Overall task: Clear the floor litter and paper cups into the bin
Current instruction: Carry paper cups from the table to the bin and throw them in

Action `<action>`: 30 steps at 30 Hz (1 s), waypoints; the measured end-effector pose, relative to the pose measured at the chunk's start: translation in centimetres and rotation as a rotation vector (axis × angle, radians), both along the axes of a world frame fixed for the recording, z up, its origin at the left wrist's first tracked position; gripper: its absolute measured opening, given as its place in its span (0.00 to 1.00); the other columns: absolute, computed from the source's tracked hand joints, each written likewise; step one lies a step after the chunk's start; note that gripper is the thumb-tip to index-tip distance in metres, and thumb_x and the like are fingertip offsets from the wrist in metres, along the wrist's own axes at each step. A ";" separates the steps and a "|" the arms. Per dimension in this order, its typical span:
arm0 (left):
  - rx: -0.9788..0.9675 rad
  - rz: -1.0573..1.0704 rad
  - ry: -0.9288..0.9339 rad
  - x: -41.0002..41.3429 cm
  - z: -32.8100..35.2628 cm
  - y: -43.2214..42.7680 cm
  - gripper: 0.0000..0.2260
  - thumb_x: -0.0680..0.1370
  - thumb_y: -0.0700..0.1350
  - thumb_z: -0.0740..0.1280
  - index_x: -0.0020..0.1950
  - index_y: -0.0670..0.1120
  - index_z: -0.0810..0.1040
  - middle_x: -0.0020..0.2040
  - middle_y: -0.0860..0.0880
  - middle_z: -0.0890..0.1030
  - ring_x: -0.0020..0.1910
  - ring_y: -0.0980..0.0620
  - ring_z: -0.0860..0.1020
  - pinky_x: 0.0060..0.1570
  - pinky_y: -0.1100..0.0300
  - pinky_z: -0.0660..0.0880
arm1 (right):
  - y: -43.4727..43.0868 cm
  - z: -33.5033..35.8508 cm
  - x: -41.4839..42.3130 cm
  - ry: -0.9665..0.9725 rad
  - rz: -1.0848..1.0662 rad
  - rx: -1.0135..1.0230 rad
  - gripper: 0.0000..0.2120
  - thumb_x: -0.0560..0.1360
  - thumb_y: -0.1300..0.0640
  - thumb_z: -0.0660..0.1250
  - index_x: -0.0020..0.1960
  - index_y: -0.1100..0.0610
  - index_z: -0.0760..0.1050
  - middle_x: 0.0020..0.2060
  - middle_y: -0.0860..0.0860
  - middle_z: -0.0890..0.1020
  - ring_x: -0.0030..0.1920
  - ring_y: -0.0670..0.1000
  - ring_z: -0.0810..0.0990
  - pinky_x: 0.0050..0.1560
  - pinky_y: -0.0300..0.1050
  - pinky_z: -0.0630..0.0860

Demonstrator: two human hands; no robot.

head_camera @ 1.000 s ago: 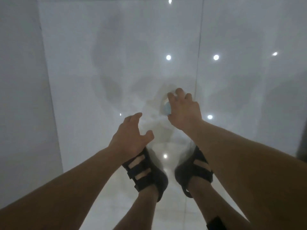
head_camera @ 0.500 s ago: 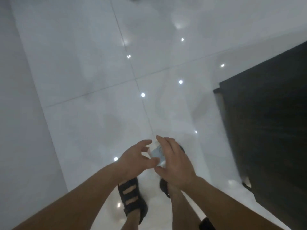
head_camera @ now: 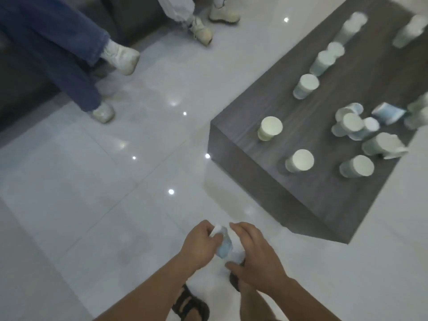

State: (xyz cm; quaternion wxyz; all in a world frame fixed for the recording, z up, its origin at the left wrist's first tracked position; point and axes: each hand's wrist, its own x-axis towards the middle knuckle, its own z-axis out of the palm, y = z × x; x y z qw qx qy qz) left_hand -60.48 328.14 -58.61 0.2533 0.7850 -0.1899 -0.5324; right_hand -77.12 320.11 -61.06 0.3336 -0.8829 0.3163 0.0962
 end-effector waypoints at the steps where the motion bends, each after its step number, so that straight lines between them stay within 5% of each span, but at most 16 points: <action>1: 0.000 -0.019 -0.025 -1.0 0.8 -1.3 0.06 0.79 0.47 0.64 0.47 0.45 0.73 0.45 0.48 0.77 0.39 0.57 0.74 0.34 0.71 0.67 | -1.0 0.7 -1.7 0.013 -0.054 -0.004 0.44 0.66 0.36 0.70 0.76 0.43 0.55 0.72 0.41 0.61 0.70 0.44 0.63 0.64 0.35 0.66; 13: -0.083 -0.262 -0.157 -11.5 3.7 -22.2 0.06 0.74 0.47 0.69 0.45 0.52 0.72 0.44 0.52 0.78 0.42 0.56 0.77 0.39 0.63 0.73 | -24.7 3.6 -13.5 0.085 -0.686 -0.270 0.41 0.70 0.43 0.72 0.76 0.54 0.59 0.72 0.55 0.64 0.71 0.58 0.63 0.70 0.53 0.65; 18: -0.137 -0.265 -0.160 -14.3 1.7 -27.6 0.12 0.73 0.46 0.70 0.55 0.52 0.72 0.46 0.58 0.77 0.45 0.56 0.77 0.46 0.60 0.74 | -33.1 1.4 -13.7 0.209 -0.663 -0.246 0.45 0.69 0.41 0.72 0.77 0.50 0.52 0.76 0.55 0.55 0.74 0.59 0.56 0.70 0.55 0.64; 24: -0.133 -0.321 -0.081 -14.4 -0.6 -31.5 0.12 0.75 0.45 0.68 0.55 0.54 0.71 0.47 0.58 0.77 0.47 0.57 0.78 0.52 0.53 0.78 | -37.1 -1.6 -12.6 0.323 -0.569 -0.177 0.44 0.72 0.44 0.71 0.77 0.46 0.48 0.77 0.52 0.49 0.76 0.60 0.52 0.67 0.59 0.67; 30: -0.113 -0.379 -0.110 -12.9 -2.2 -35.1 0.11 0.74 0.45 0.69 0.53 0.54 0.72 0.44 0.59 0.77 0.44 0.56 0.77 0.50 0.49 0.79 | -38.0 -3.2 -12.0 0.332 -0.552 -0.063 0.35 0.74 0.50 0.70 0.75 0.45 0.56 0.73 0.53 0.58 0.70 0.60 0.63 0.63 0.56 0.72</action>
